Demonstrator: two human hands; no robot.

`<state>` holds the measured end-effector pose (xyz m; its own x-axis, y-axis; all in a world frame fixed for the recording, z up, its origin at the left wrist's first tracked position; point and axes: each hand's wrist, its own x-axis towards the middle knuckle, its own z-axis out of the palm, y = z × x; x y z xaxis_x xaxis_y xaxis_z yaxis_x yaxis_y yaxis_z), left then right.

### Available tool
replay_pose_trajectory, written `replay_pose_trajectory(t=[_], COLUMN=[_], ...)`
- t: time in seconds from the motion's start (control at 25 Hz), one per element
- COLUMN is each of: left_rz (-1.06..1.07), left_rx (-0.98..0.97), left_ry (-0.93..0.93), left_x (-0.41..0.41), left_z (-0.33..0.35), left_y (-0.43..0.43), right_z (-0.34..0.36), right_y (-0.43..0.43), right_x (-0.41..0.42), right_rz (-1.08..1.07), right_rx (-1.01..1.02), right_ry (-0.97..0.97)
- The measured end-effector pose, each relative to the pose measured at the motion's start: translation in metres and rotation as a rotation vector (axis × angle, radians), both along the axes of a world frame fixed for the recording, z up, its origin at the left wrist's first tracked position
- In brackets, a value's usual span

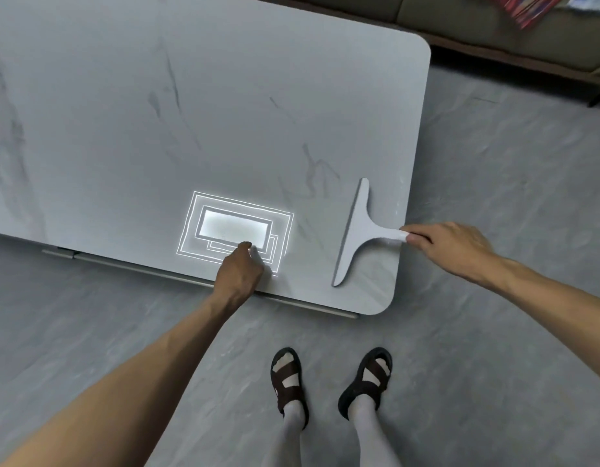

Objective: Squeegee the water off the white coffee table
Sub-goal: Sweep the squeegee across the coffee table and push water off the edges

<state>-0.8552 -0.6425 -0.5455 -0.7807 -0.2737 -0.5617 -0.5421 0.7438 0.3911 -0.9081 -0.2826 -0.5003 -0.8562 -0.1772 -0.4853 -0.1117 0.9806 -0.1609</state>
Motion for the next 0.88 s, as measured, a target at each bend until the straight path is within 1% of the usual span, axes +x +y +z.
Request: replay_pose_trajectory(t=[0.08,0.16,0.28,0.4,0.48,0.6,0.76,0.88], left_rz=[0.114,0.203,0.252,0.266,0.255,0.211,-0.045,-0.127], left_rx=[0.055,0.090,0.040,-0.031,-0.067,-0.058,0.032,0.012], left_ry=[0.015,0.042,0.074,0.078,0.064,0.039,-0.021,-0.089], left_x=[0.000,0.001,0.005,0.009,0.010,0.014,0.016,0.013], left_z=[0.001,0.004,0.003,0.001,-0.001,0.001,-0.003,-0.008], left_y=[-0.006,-0.013,-0.028,-0.030,-0.018,0.028,0.093,0.133], right_z=[0.004,-0.004,-0.026,-0.040,-0.045,-0.045,-0.040,-0.035], right_y=[-0.029,-0.084,-0.170,-0.194,-0.173,-0.100,0.015,0.092], right_x=[-0.009,-0.021,-0.036,-0.055,-0.063,-0.061,-0.044,-0.034], right_rz=[0.072,0.221,0.426,0.427,0.366,0.243,0.028,-0.045], right_rx=[-0.064,-0.147,-0.214,-0.216,-0.220,-0.215,-0.183,-0.095], right_ry=[-0.054,-0.140,-0.195,-0.183,-0.156,-0.092,-0.020,0.024])
